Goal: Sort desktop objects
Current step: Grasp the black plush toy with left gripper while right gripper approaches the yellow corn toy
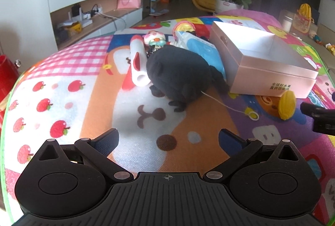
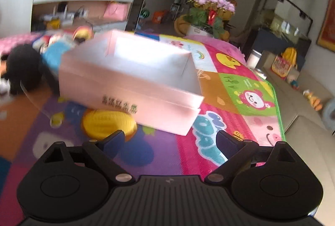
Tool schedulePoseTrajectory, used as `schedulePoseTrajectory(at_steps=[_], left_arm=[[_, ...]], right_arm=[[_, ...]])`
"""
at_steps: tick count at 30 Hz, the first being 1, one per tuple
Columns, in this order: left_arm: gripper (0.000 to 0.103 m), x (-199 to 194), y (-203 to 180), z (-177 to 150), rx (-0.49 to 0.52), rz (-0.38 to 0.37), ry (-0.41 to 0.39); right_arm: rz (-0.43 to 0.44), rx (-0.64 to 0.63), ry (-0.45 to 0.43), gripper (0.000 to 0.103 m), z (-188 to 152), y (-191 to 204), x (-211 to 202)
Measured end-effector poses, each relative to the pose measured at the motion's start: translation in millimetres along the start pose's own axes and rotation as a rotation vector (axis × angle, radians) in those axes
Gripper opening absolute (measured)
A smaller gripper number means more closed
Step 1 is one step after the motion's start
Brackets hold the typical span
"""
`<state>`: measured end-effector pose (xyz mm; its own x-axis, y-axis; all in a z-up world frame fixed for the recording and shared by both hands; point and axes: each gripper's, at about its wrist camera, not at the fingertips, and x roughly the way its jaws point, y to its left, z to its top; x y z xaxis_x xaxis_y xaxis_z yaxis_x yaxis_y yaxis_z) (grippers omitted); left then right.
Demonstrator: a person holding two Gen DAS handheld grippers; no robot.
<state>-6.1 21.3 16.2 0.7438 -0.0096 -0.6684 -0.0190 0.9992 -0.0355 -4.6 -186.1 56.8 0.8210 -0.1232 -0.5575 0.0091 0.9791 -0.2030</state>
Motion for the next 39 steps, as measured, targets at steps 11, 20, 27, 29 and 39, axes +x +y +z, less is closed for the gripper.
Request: schedulePoseTrajectory(at_steps=[11,20,27,29,39], left_arm=[[0.103,5.8,-15.6,34.1,0.116,0.006,-0.169],[0.101,55.0,-34.3,60.1,0.131,0.031,-0.123],[0.088,41.4,-38.0,52.8,0.209,0.053,-0.147],[0.088,22.2,-29.5,53.3,0.138,-0.047,-0.139],[0.091,-6.8,-1.7,14.7,-0.027,-0.367,-0.038]], right_arm=[[0.133,0.131,0.036,0.103,-21.8,-12.0,1.6],[0.152,0.225,0.13,0.103,-21.7,-24.7,21.0],[0.158,0.236,0.123,0.103,-22.3,-24.8,21.2],[0.161,0.24,0.121,0.103,-22.7,-25.4,20.5],[0.149,0.229,0.126,0.103,-22.8,-23.6,20.8]])
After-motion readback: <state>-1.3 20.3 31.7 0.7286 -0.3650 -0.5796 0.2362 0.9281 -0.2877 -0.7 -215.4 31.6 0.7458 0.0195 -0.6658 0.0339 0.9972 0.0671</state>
